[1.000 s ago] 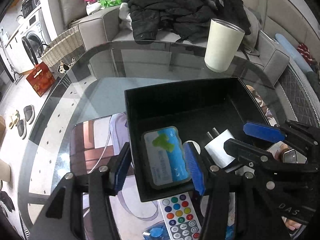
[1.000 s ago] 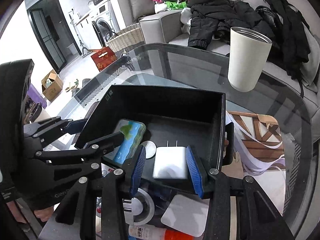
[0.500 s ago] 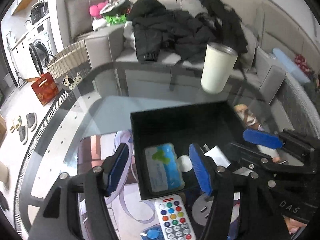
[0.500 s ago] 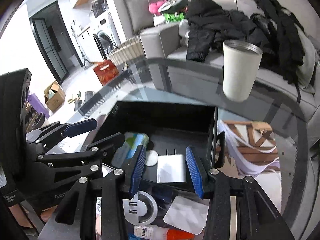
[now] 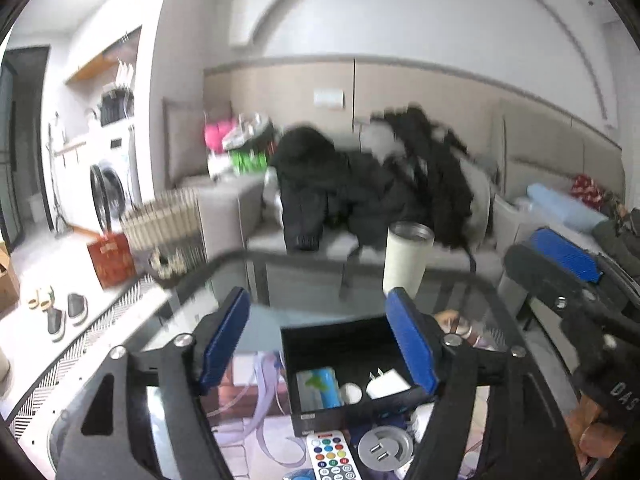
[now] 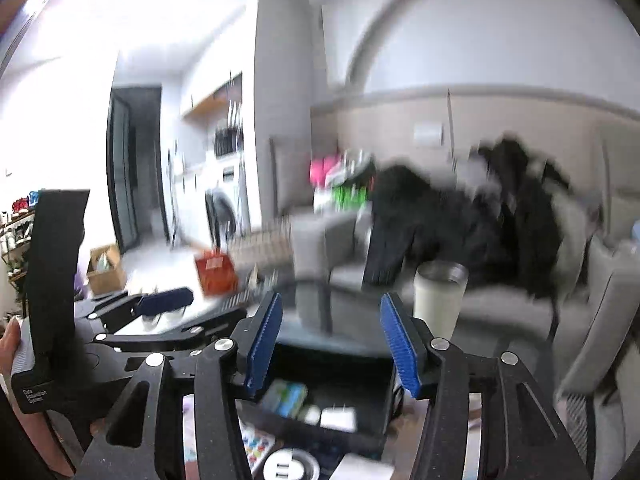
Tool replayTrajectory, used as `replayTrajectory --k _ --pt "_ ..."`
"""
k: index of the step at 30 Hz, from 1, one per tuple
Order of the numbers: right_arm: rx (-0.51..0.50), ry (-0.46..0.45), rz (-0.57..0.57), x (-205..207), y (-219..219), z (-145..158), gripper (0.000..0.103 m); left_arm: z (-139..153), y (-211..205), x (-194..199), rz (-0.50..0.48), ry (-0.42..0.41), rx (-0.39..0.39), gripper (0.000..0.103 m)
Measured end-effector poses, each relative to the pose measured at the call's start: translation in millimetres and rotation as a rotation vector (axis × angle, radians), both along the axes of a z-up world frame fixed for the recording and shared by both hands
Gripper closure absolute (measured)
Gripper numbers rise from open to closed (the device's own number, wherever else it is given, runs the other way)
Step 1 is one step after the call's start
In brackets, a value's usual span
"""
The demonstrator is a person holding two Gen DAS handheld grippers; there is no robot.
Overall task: Organize rigid objects
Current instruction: 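Withdraw both grippers from the black box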
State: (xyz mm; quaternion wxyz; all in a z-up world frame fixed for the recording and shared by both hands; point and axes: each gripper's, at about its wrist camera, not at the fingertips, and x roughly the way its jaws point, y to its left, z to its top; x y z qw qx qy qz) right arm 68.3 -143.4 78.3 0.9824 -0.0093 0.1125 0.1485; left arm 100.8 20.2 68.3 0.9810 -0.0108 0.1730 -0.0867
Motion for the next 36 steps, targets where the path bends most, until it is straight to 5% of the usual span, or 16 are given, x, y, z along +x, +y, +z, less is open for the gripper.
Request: replayTrajectory --k 2,7,19,26,36 --pt "0.016 -0.102 -0.002 -26 -5 10 0.035 6 3 -17 -0.003 -0.053 -0.004 0.024" --pt "-0.002 -0.188 0.019 -67 -9 18 0.034 11 9 -48 -0.016 -0.118 -0.006 0.024" --pt "-0.031 -0.030 0.040 -70 -7 -5 0.034 -15 15 -45 0.001 -0.003 0.017 0.023" --pt "-0.063 0.156 0.071 -50 11 -37 0.034 -43 13 -40 -0.009 0.105 0.070 0.023" --pt "-0.127 0.513 0.109 -18 32 -107 0.043 -101 9 -7 -0.011 0.412 0.096 0.023"
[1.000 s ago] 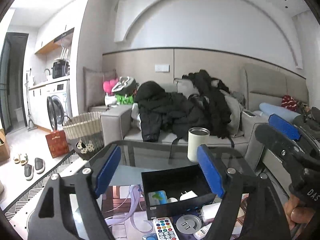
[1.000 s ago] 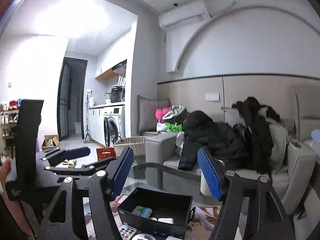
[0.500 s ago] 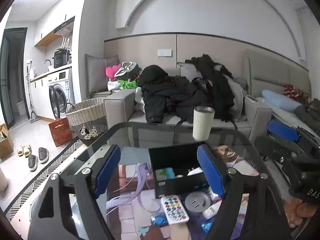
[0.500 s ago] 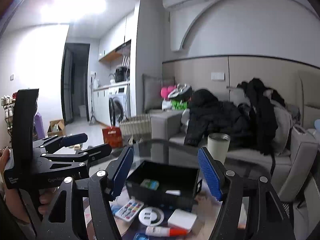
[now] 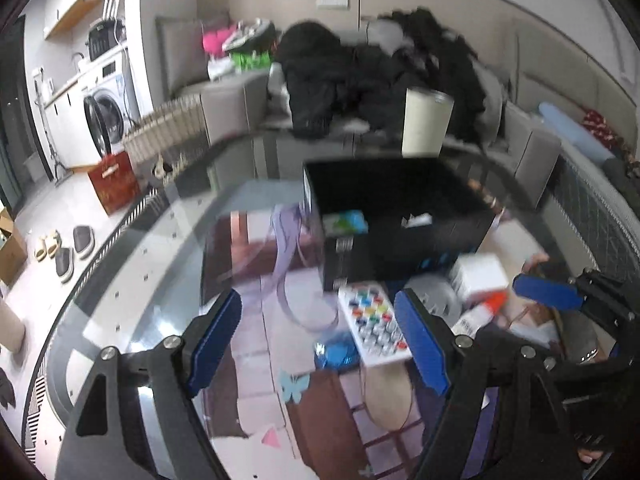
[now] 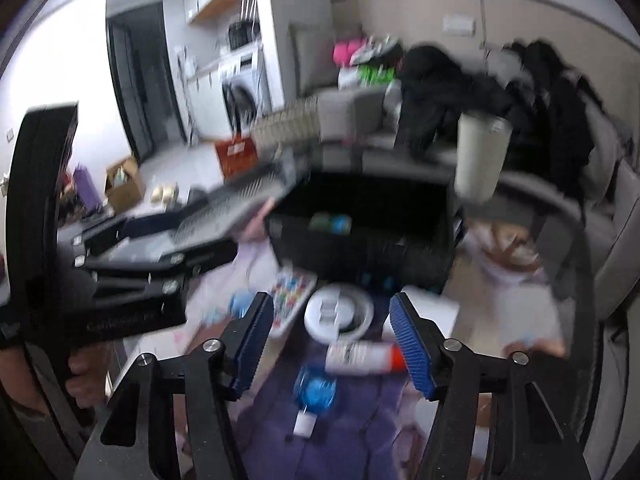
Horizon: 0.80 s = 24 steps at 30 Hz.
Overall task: Organize rigid objects
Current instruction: 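Grasp the white remote with the left gripper while the right grasps the blue spray bottle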
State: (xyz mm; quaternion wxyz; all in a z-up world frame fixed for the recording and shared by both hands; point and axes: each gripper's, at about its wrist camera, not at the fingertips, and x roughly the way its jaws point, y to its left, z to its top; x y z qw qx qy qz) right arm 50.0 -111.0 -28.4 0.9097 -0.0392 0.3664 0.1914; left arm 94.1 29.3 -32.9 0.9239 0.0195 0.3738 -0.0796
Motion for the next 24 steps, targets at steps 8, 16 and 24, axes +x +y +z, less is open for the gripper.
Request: replayTrajectory --k 8,16,24 --pt "-0.065 0.213 0.077 5 19 -60 0.051 -28 -24 -4 -0.072 0.060 0.069 0.023" --pt "-0.085 0.231 0.093 6 11 -69 0.067 -42 -44 13 -0.112 0.110 0.091 0.023" --pt "-0.064 0.242 0.065 6 -18 -60 0.072 -58 -53 29 -0.142 0.212 0.052 0.065"
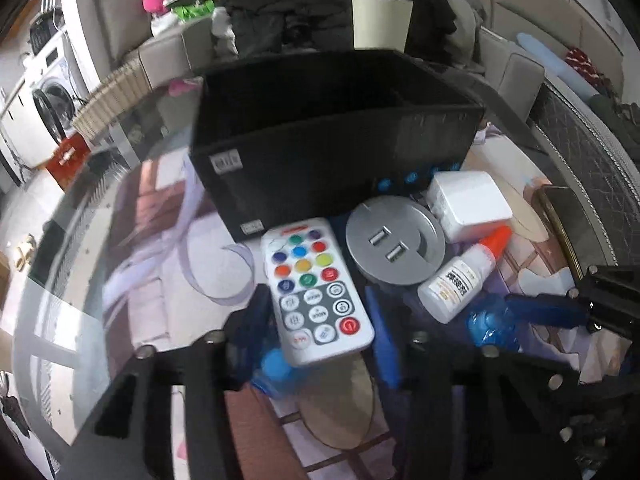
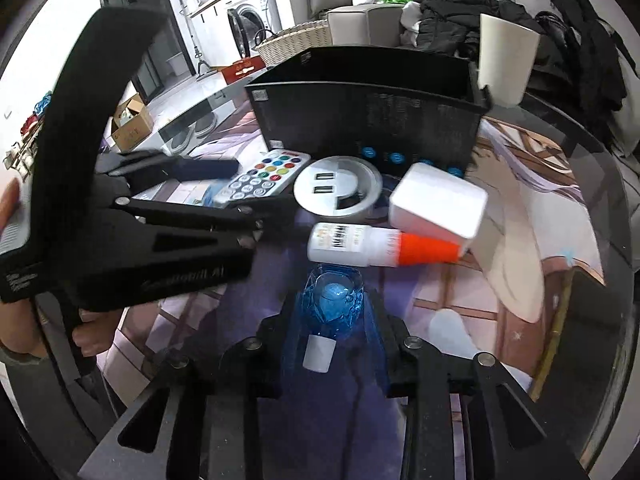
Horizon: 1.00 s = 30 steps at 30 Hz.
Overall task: Organize rigid objects
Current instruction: 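Grasp the white remote with the left gripper while the right grasps the blue spray bottle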
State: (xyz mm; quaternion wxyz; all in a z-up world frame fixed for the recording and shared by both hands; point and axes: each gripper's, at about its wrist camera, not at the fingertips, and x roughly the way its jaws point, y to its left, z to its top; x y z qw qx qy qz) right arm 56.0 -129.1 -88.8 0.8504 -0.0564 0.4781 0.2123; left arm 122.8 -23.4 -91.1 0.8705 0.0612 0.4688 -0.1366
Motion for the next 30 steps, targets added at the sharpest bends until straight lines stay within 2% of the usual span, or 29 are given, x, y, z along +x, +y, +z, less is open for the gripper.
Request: replayTrajectory --k 6,13,14,17,21,23,25,30 --pt "0.002 0.004 -0.009 -6 -11 4 0.072 3 8 -21 -0.009 0.026 -0.040 0.065" --pt "-0.003 0.006 0.011 -21 -4 9 0.072 4 9 -64 -0.052 0.045 -0.034 0.065" --pt "-0.004 0.008 0.012 -23 -2 7 0.072 4 7 -67 -0.060 0.039 -0.024 0.062" --pt "-0.021 0.011 0.015 -28 0 4 0.071 2 5 -68 -0.069 0.034 -0.005 0.046" --pt "-0.030 0.006 0.005 -26 2 2 0.071 1 3 -60 -0.073 0.032 0.003 0.045" --pt "-0.039 0.002 0.010 -26 3 1 0.070 2 3 -56 -0.075 0.035 0.002 0.047" --pt "-0.044 -0.001 0.012 -26 4 1 0.070 3 2 -54 -0.088 0.028 0.001 0.064" --pt "-0.041 -0.006 0.019 -25 3 1 0.072 4 0 -53 -0.095 0.032 0.003 0.066"
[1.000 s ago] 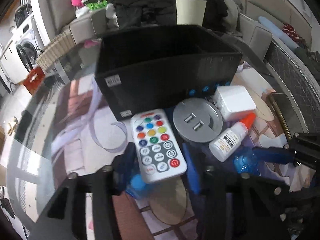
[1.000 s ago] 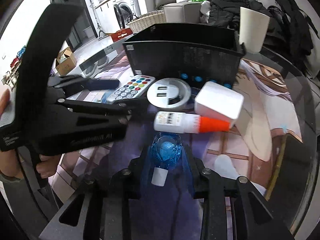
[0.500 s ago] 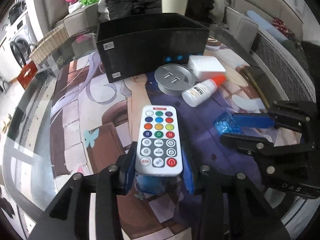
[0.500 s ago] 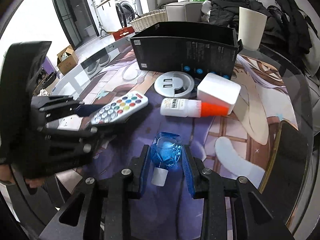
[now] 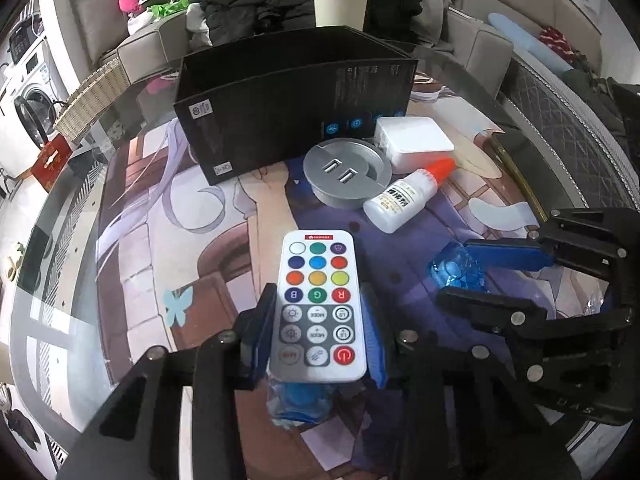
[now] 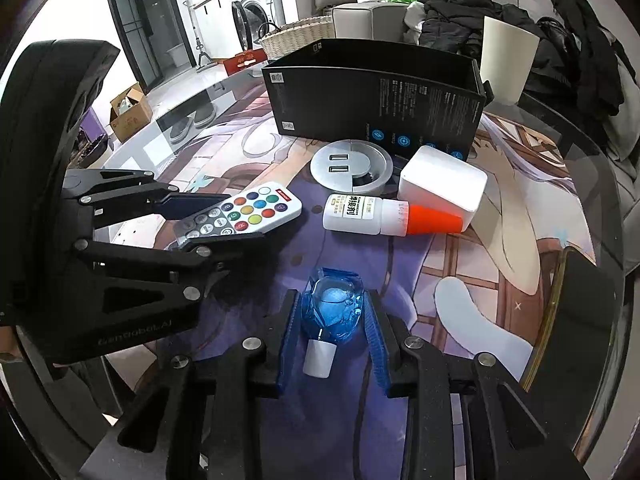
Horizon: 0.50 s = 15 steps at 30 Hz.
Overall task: Organize rigid objects
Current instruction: 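Grasp the white remote with the left gripper while the right grasps the blue spray bottle, then carry the remote and spray bottle over the black box with both grippers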
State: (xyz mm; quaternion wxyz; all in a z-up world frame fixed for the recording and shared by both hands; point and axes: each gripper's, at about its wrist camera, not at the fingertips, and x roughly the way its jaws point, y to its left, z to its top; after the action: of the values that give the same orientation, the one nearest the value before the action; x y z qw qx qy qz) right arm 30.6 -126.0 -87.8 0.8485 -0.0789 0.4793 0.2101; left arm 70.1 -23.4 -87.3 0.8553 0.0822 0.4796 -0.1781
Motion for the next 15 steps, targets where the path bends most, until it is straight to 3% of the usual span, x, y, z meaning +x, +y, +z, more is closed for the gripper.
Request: replayTrajectory --k 10,15 --pt "0.019 -0.029 0.016 -3 1 8 0.072 5 0 0 -0.005 -0.009 -0.011 0.066" --pt "0.034 -0.036 0.008 -1 -1 12 0.072 18 3 -2 0.001 -0.062 -0.022 0.066"
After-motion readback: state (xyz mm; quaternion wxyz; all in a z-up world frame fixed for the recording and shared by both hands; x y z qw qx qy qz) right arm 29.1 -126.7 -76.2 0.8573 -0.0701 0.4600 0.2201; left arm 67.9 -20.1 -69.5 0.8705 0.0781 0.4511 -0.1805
